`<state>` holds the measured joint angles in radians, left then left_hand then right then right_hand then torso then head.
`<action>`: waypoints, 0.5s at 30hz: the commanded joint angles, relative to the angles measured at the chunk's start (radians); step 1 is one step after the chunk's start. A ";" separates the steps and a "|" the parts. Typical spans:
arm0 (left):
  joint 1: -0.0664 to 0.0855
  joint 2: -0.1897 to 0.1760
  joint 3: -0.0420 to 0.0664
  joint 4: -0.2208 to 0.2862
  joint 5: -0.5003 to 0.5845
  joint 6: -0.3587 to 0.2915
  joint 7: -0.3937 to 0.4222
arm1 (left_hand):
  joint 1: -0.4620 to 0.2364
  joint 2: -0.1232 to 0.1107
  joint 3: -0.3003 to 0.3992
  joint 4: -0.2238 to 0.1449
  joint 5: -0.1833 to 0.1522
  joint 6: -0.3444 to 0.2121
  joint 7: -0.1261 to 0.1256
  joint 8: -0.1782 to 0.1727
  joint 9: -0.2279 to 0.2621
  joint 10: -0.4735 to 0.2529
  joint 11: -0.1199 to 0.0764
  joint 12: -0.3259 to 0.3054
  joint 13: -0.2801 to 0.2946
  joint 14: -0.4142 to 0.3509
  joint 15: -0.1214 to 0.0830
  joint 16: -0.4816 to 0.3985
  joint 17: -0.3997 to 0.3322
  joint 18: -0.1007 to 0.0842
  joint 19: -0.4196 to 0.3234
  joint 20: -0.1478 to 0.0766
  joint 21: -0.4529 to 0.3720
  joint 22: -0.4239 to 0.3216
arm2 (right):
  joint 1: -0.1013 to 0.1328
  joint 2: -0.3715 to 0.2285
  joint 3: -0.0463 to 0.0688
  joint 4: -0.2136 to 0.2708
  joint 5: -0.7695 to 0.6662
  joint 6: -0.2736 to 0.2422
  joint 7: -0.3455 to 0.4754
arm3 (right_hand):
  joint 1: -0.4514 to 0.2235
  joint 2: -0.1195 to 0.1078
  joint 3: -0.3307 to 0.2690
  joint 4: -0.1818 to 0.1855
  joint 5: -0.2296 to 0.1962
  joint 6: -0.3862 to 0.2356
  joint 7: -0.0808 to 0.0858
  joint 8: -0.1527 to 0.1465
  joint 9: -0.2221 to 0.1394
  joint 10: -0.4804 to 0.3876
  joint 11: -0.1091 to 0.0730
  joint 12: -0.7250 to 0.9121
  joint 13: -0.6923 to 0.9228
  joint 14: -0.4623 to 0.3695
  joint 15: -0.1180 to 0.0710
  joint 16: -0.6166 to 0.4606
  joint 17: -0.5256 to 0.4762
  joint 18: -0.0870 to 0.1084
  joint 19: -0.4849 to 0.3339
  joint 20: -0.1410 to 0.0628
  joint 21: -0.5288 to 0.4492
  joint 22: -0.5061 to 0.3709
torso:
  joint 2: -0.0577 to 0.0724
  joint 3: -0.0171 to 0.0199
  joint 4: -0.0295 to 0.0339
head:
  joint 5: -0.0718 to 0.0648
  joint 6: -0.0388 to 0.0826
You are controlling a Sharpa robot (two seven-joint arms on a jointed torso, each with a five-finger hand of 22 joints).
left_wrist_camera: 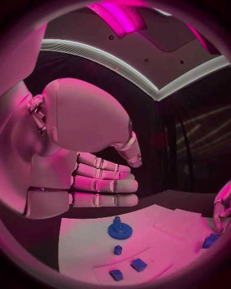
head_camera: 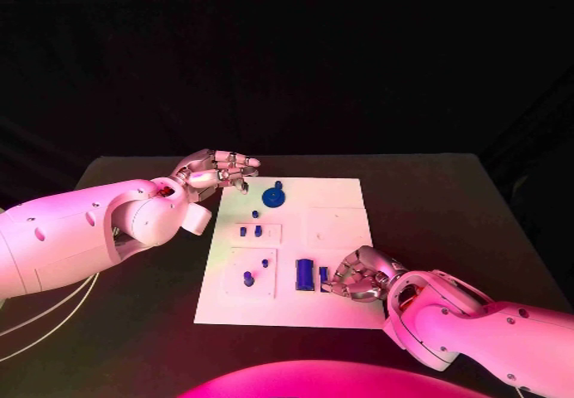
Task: Assemble the parts on the task board
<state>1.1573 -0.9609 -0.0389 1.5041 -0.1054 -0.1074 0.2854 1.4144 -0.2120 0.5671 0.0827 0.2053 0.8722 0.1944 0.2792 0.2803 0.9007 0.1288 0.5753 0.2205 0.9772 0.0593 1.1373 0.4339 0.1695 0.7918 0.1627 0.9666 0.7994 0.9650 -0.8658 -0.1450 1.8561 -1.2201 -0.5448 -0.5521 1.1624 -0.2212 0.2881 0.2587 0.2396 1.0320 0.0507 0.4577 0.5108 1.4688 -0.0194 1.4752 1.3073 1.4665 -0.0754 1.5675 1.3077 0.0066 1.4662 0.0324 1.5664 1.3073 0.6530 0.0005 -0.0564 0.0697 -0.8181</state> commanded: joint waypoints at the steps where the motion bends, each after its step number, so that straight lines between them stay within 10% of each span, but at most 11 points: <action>1: 0.001 0.001 0.001 0.001 0.001 0.013 0.005 | 0.007 -0.002 0.003 -0.002 0.005 -0.006 0.000 0.008 -0.002 -0.009 0.000 0.007 -0.003 -0.007 0.002 0.005 -0.002 0.014 0.008 0.002 -0.005 -0.001 | -0.001 -0.001 0.000 -0.001 -0.020 0.035 0.015 | 0.037 -0.001 -0.006 -0.006 -0.033 0.005 0.000 -0.006 -0.004 0.066 -0.002 0.003 0.221 0.104 -0.007 0.003 0.263 -0.007 0.105 -0.007 0.004 0.264 | 0.000 -0.0002 0.0008 | 0.001 -0.001; 12: 0.000 0.004 0.001 -0.006 0.010 -0.003 0.025 | 0.006 -0.002 0.002 -0.001 0.005 -0.006 0.000 0.008 -0.002 -0.009 0.000 0.008 -0.003 -0.007 0.002 0.005 -0.002 0.014 0.008 0.002 -0.005 -0.001 | 0.027 -0.053 0.009 -0.023 0.136 -0.132 0.229 | 0.054 0.013 -0.115 0.033 -0.047 -0.030 0.023 -0.042 -0.025 0.053 0.017 -0.024 0.210 0.102 0.009 -0.003 0.251 -0.007 0.105 0.006 0.004 0.264 | -0.004 -0.0025 -0.0022 | 0.002 0.011; 15: 0.000 0.009 0.001 -0.014 0.023 -0.023 0.044 | 0.002 -0.004 0.000 0.002 0.004 -0.007 0.000 0.008 -0.003 -0.009 0.001 0.009 -0.003 -0.007 0.003 0.006 -0.002 0.013 0.008 0.002 -0.006 -0.002 | 0.059 -0.067 0.014 -0.051 0.262 -0.167 0.379 | 0.045 0.030 -0.151 0.032 0.044 -0.056 0.035 -0.059 -0.031 0.039 0.028 -0.050 0.198 0.098 0.018 -0.011 0.235 0.001 0.093 0.014 -0.033 0.253 | -0.008 -0.0047 -0.0046 | 0.001 0.020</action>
<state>1.1572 -0.9561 -0.0389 1.4912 -0.1016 -0.1128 0.2937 1.4144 -0.2120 0.5671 0.0828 0.2053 0.8722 0.1944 0.2833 0.2792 0.9007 0.1288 0.5802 0.2178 0.9772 0.0593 1.1373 0.4330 0.1694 0.7918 0.1627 0.9666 0.7992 1.0172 -0.9309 -0.1326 1.8133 -1.1124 -0.6312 -0.3804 1.2103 -0.1996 0.1433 0.2905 0.2695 0.9822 0.0858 0.4023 0.4809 1.4649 0.0022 1.4296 1.3073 1.4664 -0.0643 1.5598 1.3075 0.0067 1.4661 0.0399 1.5424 1.3080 0.6492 -0.0019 -0.0583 0.0720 -0.8044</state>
